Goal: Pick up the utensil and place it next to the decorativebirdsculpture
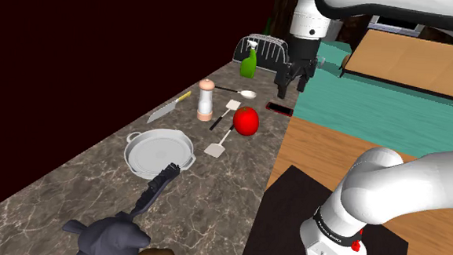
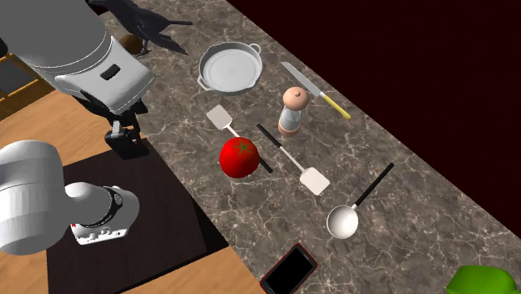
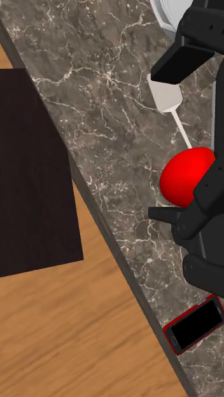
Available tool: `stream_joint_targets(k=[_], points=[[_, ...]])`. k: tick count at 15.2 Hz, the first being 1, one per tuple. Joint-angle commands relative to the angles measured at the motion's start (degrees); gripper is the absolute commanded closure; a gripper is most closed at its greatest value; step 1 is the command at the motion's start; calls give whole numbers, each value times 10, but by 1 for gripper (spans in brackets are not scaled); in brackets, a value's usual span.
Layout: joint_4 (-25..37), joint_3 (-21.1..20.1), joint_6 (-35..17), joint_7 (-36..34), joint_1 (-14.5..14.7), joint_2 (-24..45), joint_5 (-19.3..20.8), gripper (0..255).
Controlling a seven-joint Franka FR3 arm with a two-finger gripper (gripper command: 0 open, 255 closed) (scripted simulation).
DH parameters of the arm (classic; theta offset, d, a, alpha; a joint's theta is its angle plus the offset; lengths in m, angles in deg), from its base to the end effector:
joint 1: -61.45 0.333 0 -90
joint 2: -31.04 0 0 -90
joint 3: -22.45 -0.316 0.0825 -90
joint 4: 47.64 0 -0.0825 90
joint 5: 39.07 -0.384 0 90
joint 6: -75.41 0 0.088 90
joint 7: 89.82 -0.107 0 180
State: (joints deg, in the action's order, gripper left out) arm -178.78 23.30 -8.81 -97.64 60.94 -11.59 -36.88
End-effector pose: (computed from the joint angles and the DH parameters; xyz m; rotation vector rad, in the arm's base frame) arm 0.3080 -0.0132 0.6006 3.0974 -0.2457 -0.1137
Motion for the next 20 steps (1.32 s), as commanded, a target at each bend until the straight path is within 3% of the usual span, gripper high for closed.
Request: stream_joint_targets(k=[1,12,20], points=[[0,0,0,0,0,0,0,0],[-86,-110,-230,-318,-62,112,-59,0],[-71,-174,-388,-552,-118,264,-42,0]])
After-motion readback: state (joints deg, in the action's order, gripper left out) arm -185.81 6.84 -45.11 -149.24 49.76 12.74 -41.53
